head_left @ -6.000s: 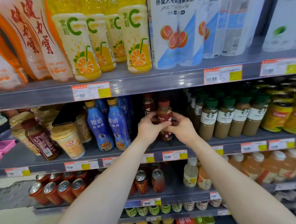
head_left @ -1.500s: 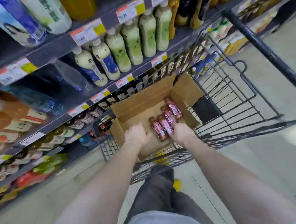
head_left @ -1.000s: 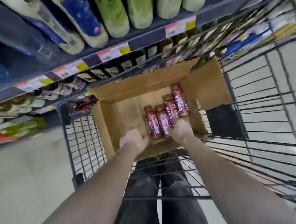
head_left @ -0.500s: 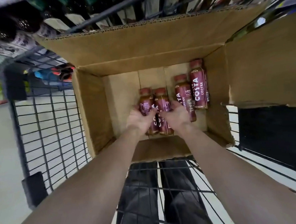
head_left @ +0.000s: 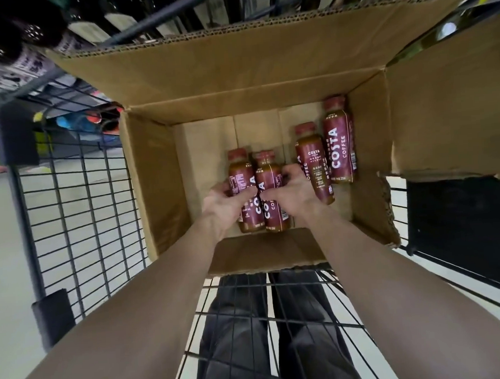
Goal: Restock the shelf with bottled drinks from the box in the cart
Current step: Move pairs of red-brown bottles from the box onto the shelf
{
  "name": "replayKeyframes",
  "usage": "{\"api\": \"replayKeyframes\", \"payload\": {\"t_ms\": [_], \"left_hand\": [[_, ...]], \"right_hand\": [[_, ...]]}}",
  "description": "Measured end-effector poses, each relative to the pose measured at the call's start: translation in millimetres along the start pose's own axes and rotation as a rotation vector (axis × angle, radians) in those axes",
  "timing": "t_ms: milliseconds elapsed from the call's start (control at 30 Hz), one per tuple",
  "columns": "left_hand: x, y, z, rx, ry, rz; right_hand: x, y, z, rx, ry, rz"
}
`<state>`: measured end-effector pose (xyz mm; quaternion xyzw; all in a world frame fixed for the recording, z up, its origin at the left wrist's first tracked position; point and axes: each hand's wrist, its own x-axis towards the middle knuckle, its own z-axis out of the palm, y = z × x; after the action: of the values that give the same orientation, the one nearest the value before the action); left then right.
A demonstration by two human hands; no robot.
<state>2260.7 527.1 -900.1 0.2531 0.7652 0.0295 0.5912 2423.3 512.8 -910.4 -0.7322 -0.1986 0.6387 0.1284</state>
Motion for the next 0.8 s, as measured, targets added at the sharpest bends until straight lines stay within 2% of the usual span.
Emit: {"api": "replayKeyframes", "payload": {"t_ms": [300, 400, 500, 800], "left_hand": [[-64, 16, -22, 0.017, 0.050, 0.120], [-108, 30, -38, 0.076, 0.127, 0.202], [-152, 41, -60, 0.135, 0.213, 0.289], [-261, 53, -135, -0.051, 0.365, 0.438]], "right_hand": [[-63, -19, -25, 0.170, -0.098, -0.027], [-104, -42, -31, 0.198, -0.079, -0.057], [-150, -68, -32, 0.178, -0.090, -0.138], [-265, -134, -10, -0.012, -0.084, -0.411]]}}
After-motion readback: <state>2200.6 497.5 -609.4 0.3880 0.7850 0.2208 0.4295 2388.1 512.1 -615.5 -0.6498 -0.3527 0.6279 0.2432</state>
